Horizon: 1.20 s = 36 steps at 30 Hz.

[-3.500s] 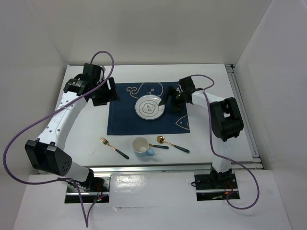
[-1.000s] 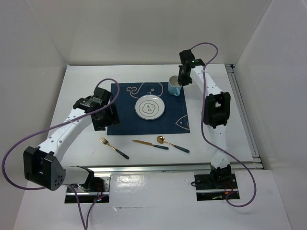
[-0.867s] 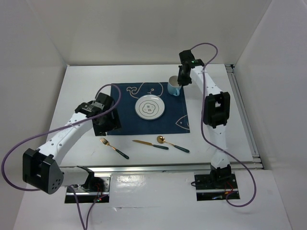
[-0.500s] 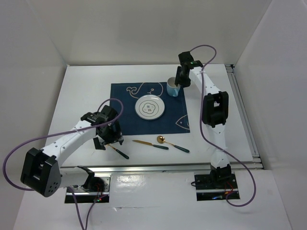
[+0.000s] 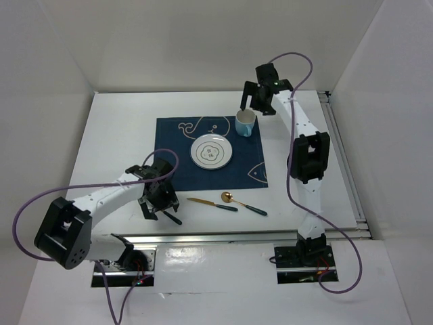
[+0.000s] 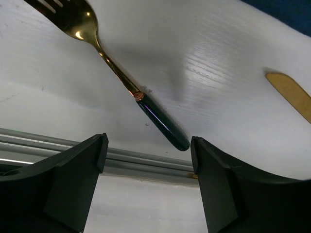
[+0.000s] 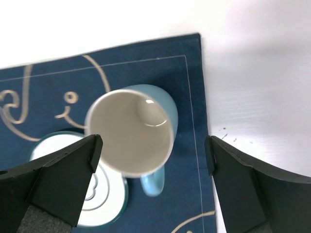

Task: Set the dinner table for one person

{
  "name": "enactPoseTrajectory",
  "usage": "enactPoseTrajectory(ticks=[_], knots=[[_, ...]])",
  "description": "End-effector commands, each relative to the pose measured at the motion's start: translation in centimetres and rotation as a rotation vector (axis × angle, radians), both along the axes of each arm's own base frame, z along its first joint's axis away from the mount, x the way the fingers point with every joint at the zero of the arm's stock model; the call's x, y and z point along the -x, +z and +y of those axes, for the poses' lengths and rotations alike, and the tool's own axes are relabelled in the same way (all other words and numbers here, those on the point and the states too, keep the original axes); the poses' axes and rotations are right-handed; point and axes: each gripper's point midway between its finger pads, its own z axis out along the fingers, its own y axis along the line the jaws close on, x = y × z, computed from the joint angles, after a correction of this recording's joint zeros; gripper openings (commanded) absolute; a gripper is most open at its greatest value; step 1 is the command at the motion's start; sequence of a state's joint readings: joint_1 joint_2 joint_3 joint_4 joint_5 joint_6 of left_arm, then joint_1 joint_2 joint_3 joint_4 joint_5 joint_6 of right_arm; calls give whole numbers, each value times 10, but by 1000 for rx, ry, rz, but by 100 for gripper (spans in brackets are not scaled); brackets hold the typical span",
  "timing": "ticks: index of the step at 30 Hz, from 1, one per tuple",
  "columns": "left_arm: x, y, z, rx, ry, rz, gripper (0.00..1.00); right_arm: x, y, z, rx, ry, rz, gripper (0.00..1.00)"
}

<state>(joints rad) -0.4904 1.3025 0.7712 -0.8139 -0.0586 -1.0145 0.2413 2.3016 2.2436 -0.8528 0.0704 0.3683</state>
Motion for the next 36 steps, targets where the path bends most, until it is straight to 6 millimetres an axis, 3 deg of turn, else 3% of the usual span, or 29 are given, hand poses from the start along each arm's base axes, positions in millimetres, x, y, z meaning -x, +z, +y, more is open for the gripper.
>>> enactPoseTrajectory(ticks=[1, 3, 5, 7, 8, 9, 11, 13, 14, 15, 21, 23, 24, 25, 26, 28, 29, 31, 32, 34, 35, 36], knots=[[-2, -11, -8, 29, 78, 14, 86, -3, 93, -3, -44, 8, -204, 100], [-2, -16, -9, 29, 108, 23, 85, 4, 95, -5, -37, 14, -201, 100], [-1, -21, -8, 23, 119, 36, 85, 9, 111, -6, -45, 14, -235, 100], [-1, -27, -8, 13, 119, 51, 81, 18, 108, -8, -34, 21, -219, 100], [1, -30, -8, 8, 120, 59, 80, 22, 119, -9, -40, 21, -243, 100], [-2, -31, -8, 7, 131, 47, 78, 27, 113, -11, -36, 21, -226, 100], [4, -39, -5, -14, 141, 82, 67, 34, 126, -15, -27, 19, -252, 100], [6, -43, -4, -19, 150, 91, 56, 40, 125, -21, -25, 10, -248, 100], [6, -43, -4, -18, 159, 92, 43, 44, 133, -27, -20, 7, -262, 100], [12, -43, -1, -26, 160, 105, 38, 49, 127, -27, -24, 14, -246, 100], [26, -17, 23, -99, 241, 72, 1, 71, 137, -34, -33, 55, -251, 100], [21, 5, 30, -100, 264, -13, 0, 83, 126, -33, -27, 91, -221, 100], [25, 13, 36, -118, 252, -22, 0, 94, 130, -31, -43, 107, -218, 100], [19, 22, 37, -111, 232, -67, 0, 100, 127, -31, -39, 126, -209, 100], [9, 37, 38, -109, 149, -137, 0, 113, 108, -25, -41, 146, -161, 100], [-9, 52, 31, -97, 51, -198, 0, 134, 107, -17, -36, 182, -153, 100], [-22, 62, 19, -74, 0, -192, 0, 149, 84, -16, -28, 194, -96, 100], [-36, 71, 11, -96, -96, -160, 0, 173, 78, -7, -20, 228, -83, 100], [-52, 89, 3, -91, -115, -182, 0, 187, 57, -7, -3, 236, -30, 100], [-73, 83, -3, -148, -189, -155, 0, 208, 48, 0, 15, 269, -13, 100], [-95, 97, -6, -173, -187, -217, 0, 223, 30, 1, 26, 286, 34, 100], [-109, 98, -10, -186, -199, -241, 0, 232, 24, 5, 22, 308, 53, 100]])
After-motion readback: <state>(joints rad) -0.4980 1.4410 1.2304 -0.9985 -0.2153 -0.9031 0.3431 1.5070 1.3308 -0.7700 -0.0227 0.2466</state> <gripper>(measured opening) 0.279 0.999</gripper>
